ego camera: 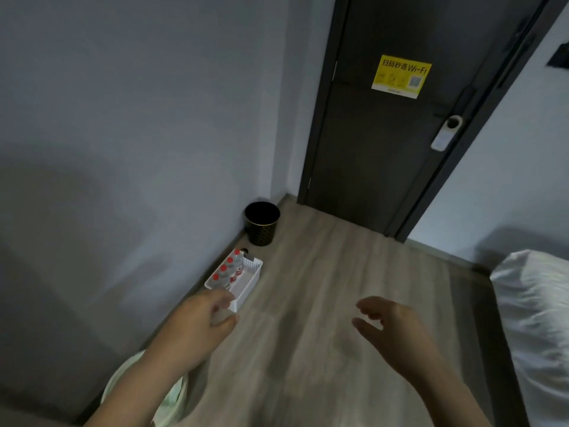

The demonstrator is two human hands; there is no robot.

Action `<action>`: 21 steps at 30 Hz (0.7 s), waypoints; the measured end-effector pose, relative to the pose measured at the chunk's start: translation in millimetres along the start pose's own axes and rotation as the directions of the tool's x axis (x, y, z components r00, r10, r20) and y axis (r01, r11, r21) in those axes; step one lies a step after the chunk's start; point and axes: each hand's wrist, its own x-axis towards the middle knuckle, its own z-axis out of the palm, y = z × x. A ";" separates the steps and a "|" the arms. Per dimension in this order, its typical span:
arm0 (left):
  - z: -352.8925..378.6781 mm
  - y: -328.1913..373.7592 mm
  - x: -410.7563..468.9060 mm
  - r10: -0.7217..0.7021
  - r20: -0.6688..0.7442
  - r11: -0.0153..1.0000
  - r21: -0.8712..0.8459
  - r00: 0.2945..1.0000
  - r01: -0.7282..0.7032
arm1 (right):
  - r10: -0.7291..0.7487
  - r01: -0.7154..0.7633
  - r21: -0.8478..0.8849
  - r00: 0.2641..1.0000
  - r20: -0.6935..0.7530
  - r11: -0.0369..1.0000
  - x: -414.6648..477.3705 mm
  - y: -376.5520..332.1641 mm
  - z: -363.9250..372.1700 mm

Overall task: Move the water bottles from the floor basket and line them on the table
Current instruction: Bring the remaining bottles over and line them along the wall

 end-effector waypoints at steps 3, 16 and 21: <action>-1.1 9.3 58.5 -0.032 0.013 0.999 0.027 0.999 0.032 | -0.009 0.009 -0.007 0.999 0.042 1.000 62.4 9.9 -8.3; 35.9 42.7 285.1 -0.365 -0.124 0.931 -0.035 0.923 0.364 | -0.229 0.215 0.084 0.943 0.242 0.973 374.6 51.4 -26.6; 41.4 47.4 349.5 -0.471 -0.124 0.882 -0.071 0.874 0.465 | -0.351 0.351 0.068 0.868 0.352 0.934 472.6 39.1 -21.1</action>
